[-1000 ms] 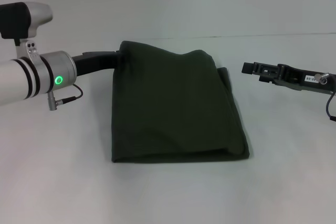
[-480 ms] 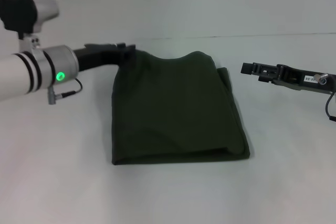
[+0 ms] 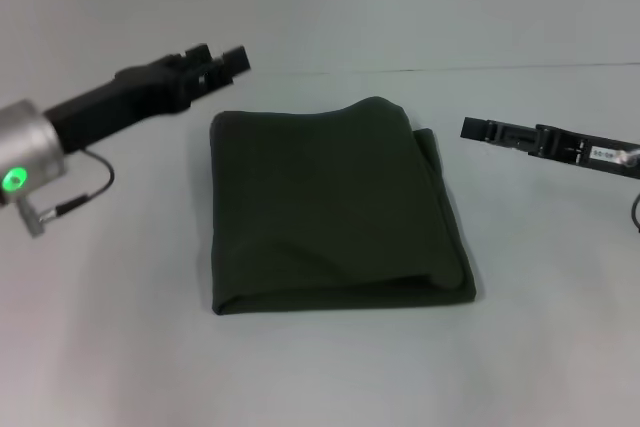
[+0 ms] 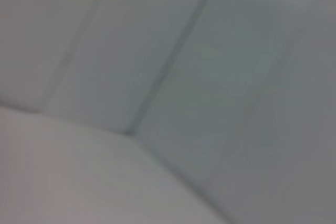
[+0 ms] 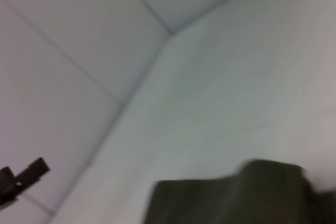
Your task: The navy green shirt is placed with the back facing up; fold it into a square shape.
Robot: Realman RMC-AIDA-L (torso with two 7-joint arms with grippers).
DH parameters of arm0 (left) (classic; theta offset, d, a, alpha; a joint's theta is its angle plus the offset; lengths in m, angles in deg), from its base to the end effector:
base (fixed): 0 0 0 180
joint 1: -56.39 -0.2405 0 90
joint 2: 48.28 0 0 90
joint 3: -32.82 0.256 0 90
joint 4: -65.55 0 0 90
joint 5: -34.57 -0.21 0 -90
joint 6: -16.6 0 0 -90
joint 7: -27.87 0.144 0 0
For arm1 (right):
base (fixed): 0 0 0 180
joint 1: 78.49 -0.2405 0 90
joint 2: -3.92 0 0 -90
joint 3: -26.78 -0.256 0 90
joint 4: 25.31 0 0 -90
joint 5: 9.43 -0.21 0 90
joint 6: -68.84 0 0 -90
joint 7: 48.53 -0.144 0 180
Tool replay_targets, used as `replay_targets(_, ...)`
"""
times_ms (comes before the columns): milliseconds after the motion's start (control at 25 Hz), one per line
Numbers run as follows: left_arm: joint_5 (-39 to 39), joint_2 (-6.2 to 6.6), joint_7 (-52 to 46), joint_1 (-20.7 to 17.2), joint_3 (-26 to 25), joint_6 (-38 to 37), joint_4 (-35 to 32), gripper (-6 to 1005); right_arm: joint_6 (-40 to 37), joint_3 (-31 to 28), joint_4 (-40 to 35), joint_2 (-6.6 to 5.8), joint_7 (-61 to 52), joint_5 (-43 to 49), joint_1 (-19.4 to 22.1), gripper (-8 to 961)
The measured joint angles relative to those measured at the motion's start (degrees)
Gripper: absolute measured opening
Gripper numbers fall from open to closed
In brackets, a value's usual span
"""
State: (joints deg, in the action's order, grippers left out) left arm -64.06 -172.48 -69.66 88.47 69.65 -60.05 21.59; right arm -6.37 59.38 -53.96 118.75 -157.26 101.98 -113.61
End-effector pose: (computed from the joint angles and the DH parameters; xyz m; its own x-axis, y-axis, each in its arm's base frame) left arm -0.2236 0.3797 0.0231 0.4490 0.3949 0.8015 0.7455 -0.6601 -0.0924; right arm 0.2806 0.3794 0.0248 0.3222 -0.6759 -0.6629 -0.8955 -0.4447 0.0182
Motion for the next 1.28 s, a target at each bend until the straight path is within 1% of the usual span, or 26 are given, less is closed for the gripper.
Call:
replay_targets(120, 0.96, -0.12, 1.79, -2.39, -0.89, -9.02, -0.78, 712, -5.46, -0.01, -0.01, -0.07, 6.93, -3.52, 1.83, 916)
replay_targets(160, 0.93, -0.13, 4.85, -3.89, -2.08, -15.1, -0.87, 734, -10.52, 0.0, -0.05, -0.02, 13.19, -5.09, 3.08, 916)
replay_targets(200, 0.87, -0.14, 6.68, -4.49, -2.66, -17.7, -0.79, 756, -12.67, 0.01, -0.08, 0.06, 15.98, -5.51, 3.57, 916)
replay_targets(240, 0.71, -0.17, 8.96, -5.29, -3.28, -20.35, -0.66, 779, -12.67, 0.01, -0.08, 0.06, 15.98, -5.51, 3.57, 916)
replay_targets(320, 0.14, -0.26, 13.14, -6.77, -4.19, -24.57, -0.48, 823, -17.31, 0.26, -0.09, 0.41, 22.41, -5.69, 4.49, 916)
replay_targets(360, 0.14, -0.26, 13.14, -6.77, -4.19, -24.57, -0.48, 837, -19.15, 0.39, -0.1, 0.59, 24.85, -5.59, 4.77, 916)
replay_targets(480, -2.34, -0.43, 18.34, -8.62, -4.74, -28.45, -0.31, 878, -23.38, 1.42, -0.1, 1.32, 31.72, -3.28, 5.0, 916)
replay_targets(520, -3.63, -0.47, 19.45, -9.09, -4.83, -29.02, -0.14, 891, -23.9, 2.03, -0.1, 1.46, 33.04, -2.21, 4.89, 916)
replay_targets(560, -5.74, -0.5, 20.77, -9.62, -4.86, -29.59, 0.24, 905, -24.34, 3.82, -0.1, 1.86, 35.01, -0.24, 4.53, 916)
replay_targets(600, -6.19, -0.5, 21.0, -9.71, -4.87, -29.67, 0.34, 905, -24.34, 3.82, -0.1, 1.86, 35.01, -0.24, 4.53, 916)
replay_targets(800, -12.05, -0.52, 21.7, -9.91, -4.79, -29.95, 1.59, 907, -22.48, 8.15, -0.82, 3.04, 35.91, 2.16, 4.07, 916)
replay_targets(920, -15.76, -0.52, 21.7, -9.4, -4.05, -30.0, 2.25, 906, -21.63, 10.41, -0.85, 3.17, 35.43, 2.41, 3.99, 916)
replay_targets(1040, -18.45, -0.52, 21.62, -8.53, -3.64, -29.67, 3.29, 905, -21.48, 11.46, -0.87, 3.08, 34.82, 2.44, 3.99, 916)
replay_targets(1280, -19.95, -0.5, 21.02, -7.88, -2.67, -29.39, 3.66, 907, -21.67, 11.9, -0.87, 2.95, 34.58, 3.28, 3.92, 916)
